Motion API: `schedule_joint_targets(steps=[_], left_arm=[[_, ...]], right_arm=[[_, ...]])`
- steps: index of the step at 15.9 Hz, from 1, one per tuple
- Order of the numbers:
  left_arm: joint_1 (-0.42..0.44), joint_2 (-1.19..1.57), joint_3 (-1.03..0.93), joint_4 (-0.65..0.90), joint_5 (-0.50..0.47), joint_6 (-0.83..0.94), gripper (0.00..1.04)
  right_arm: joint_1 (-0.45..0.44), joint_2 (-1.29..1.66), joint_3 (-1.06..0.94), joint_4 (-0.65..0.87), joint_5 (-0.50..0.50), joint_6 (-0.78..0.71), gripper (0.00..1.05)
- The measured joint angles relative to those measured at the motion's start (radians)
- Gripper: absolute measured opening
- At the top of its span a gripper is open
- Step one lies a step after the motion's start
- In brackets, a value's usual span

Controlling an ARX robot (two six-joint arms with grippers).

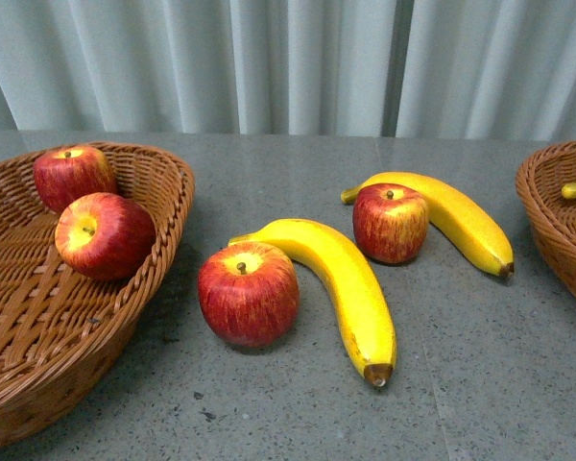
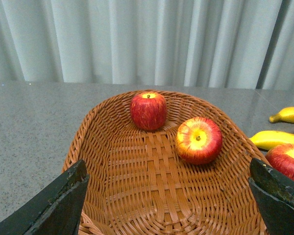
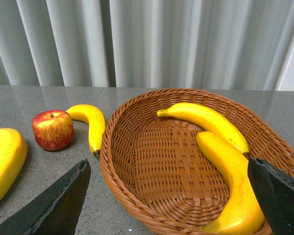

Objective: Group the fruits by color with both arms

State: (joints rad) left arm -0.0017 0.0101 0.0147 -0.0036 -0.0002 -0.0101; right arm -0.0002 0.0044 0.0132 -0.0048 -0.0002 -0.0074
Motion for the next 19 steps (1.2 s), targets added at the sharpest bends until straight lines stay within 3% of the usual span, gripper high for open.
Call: schedule_joint_targets(steps=[16,17,18,19], left_arm=[[0.000,0.000,0.000,0.000,0.000,0.000,0.98],[-0.064,0.059,0.037,-0.113,-0.155,-0.038,0.98],[-0.096,0.196,0.084,-0.108,-0.301,-0.069,0.98],[-0.065,0.302,0.122,-0.016,-0.380,-0.072,0.98]], right_arm=[[0.000,0.000,0.000,0.000,0.000,0.000,0.98],[0.000,0.000,0.000,0.000,0.001,0.000,0.98],[0.000,0.000,0.000,0.000,0.000,0.000,0.98],[0.000,0.000,0.000,0.000,0.001,0.000,0.98]])
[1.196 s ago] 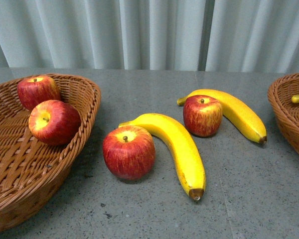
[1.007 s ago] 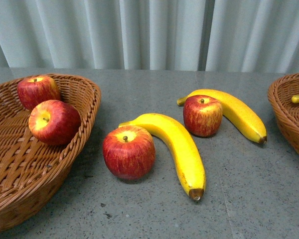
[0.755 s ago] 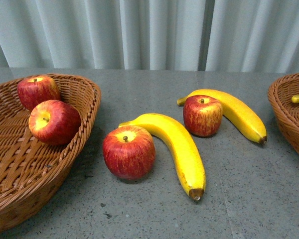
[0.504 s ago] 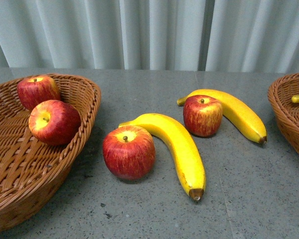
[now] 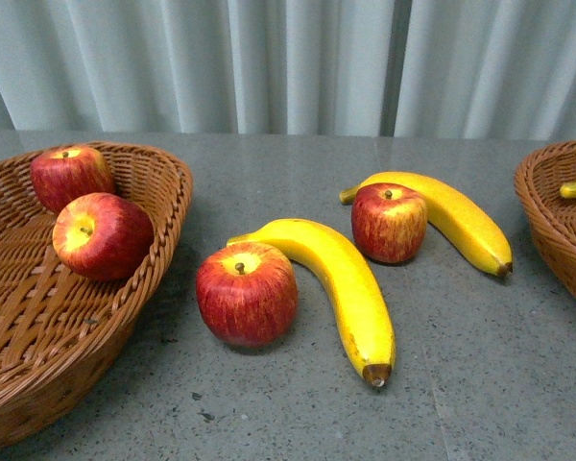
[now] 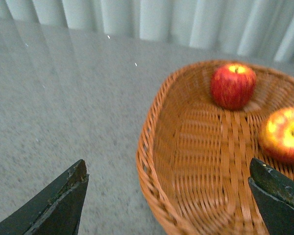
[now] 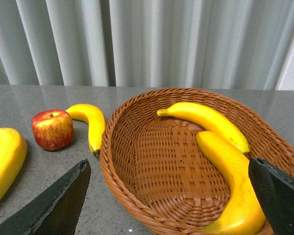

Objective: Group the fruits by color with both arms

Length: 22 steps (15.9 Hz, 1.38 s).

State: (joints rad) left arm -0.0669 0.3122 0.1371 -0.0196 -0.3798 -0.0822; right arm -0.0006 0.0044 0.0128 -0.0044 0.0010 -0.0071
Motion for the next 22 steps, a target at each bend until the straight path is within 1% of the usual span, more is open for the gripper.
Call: schedule_joint_targets(steps=[1,2,4,6,9,10,11,13,18,22], left_arm=[[0.004,0.072,0.040,0.083,0.000,0.005,0.98],[-0.018,0.171,0.101,0.172,0.029,0.018,0.98],[-0.039,0.404,0.222,0.325,0.121,0.076,0.98],[-0.087,0.616,0.362,0.365,0.209,0.118,0.98],[-0.215,0.860,0.563,0.248,0.422,0.180,0.98],[-0.254,0.914,0.599,0.217,0.449,0.212,0.98],[-0.294,0.969,0.628,0.183,0.466,0.254,0.98],[-0.335,1.051,0.671,0.117,0.504,0.327,0.98],[-0.381,1.195,0.711,0.064,0.546,0.483,0.98],[-0.387,1.244,0.723,0.047,0.529,0.567,0.98]], right_arm=[[0.000,0.000,0.000,-0.002,-0.002,0.000,0.98],[0.000,0.000,0.000,0.000,-0.001,0.000,0.98],[0.000,0.000,0.000,-0.001,-0.001,0.000,0.98],[0.000,0.000,0.000,0.000,-0.001,0.000,0.98],[0.000,0.000,0.000,0.000,-0.001,0.000,0.98],[0.000,0.000,0.000,0.000,-0.001,0.000,0.98],[0.000,0.000,0.000,0.000,-0.001,0.000,0.98],[0.000,0.000,0.000,0.000,-0.001,0.000,0.98],[0.000,0.000,0.000,0.000,-0.001,0.000,0.98],[0.000,0.000,0.000,0.000,-0.001,0.000,0.98]])
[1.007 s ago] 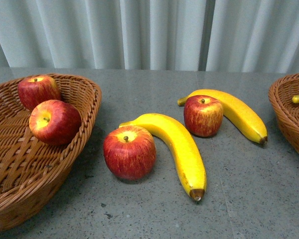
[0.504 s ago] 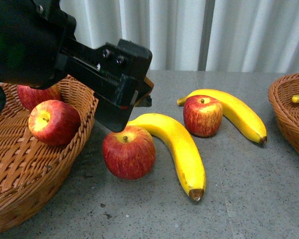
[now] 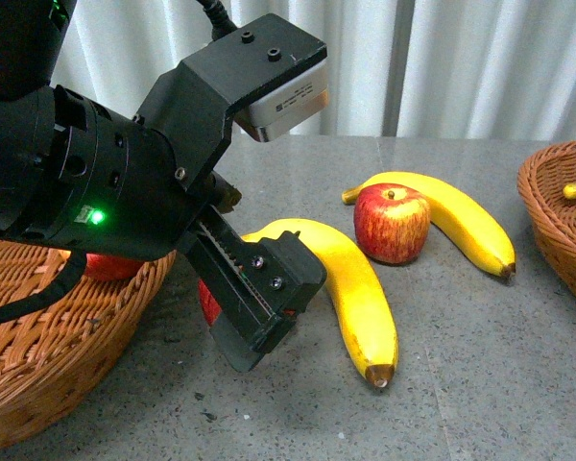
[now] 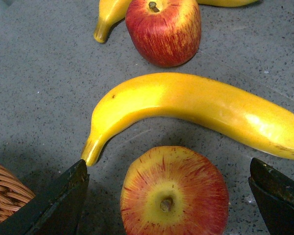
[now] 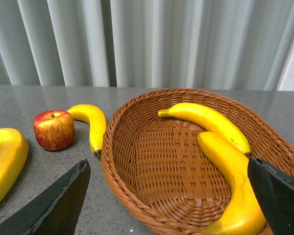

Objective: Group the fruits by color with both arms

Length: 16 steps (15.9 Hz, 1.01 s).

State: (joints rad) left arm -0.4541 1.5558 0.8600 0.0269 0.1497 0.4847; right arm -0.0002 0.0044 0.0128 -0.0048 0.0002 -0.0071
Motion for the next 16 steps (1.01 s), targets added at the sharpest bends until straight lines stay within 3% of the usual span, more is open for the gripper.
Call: schedule_joint_targets(steps=[12,14,16], left_arm=[[0.051,0.129,0.045,-0.005,0.113,0.073,0.97],[0.051,0.143,0.053,0.005,0.121,0.072,0.76],[0.044,0.144,0.054,0.010,0.124,0.072,0.66]], right_arm=[[0.000,0.000,0.000,0.000,0.000,0.000,0.98],[0.000,0.000,0.000,0.000,0.000,0.000,0.98],[0.000,0.000,0.000,0.000,0.000,0.000,0.98]])
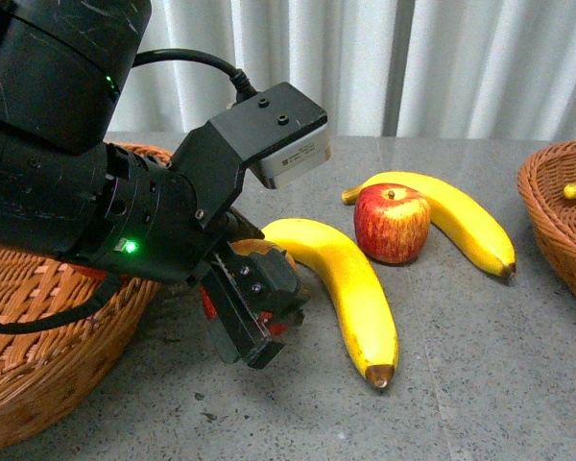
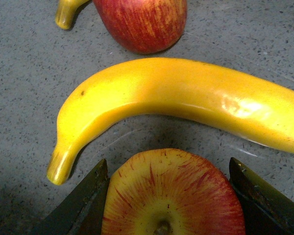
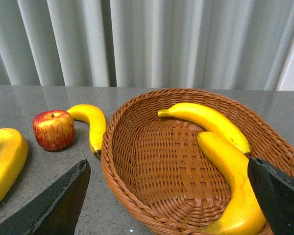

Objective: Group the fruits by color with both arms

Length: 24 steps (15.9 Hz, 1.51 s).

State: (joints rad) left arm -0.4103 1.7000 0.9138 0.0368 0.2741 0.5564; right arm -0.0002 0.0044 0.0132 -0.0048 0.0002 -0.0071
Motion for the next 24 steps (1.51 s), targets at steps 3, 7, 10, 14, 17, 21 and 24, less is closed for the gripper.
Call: schedule_joint_targets(steps=[3,7,10,14,17,21,24], left_arm=[[-0.022,-0.005,0.000,0.006,0.004,-0.008,0.63],[-0.035,-0.155,0.000,0.081,-0.047,-0.085,0.63],[0.017,-0.328,-0.046,0.153,-0.203,-0.228,0.63],[0.283,-0.480,-0.138,0.189,-0.409,-0.437,0.63],[0.463,-0.455,-0.201,0.199,-0.386,-0.536,0.62],[0.519,-0.354,-0.218,0.254,-0.340,-0.579,0.62],[0.510,-0.299,-0.221,0.276,-0.308,-0.573,0.62]], right_arm=[[0.000,0.000,0.000,0.000,0.000,0.000,0.98],[0.000,0.000,0.000,0.000,0.000,0.000,0.98],[0.000,0.000,0.000,0.000,0.000,0.000,0.98],[0.000,0.000,0.000,0.000,0.000,0.000,0.98],[0.000,0.000,0.000,0.000,0.000,0.000,0.98],[0.000,0.000,0.000,0.000,0.000,0.000,0.98],[0.000,0.000,0.000,0.000,0.000,0.000,0.98]])
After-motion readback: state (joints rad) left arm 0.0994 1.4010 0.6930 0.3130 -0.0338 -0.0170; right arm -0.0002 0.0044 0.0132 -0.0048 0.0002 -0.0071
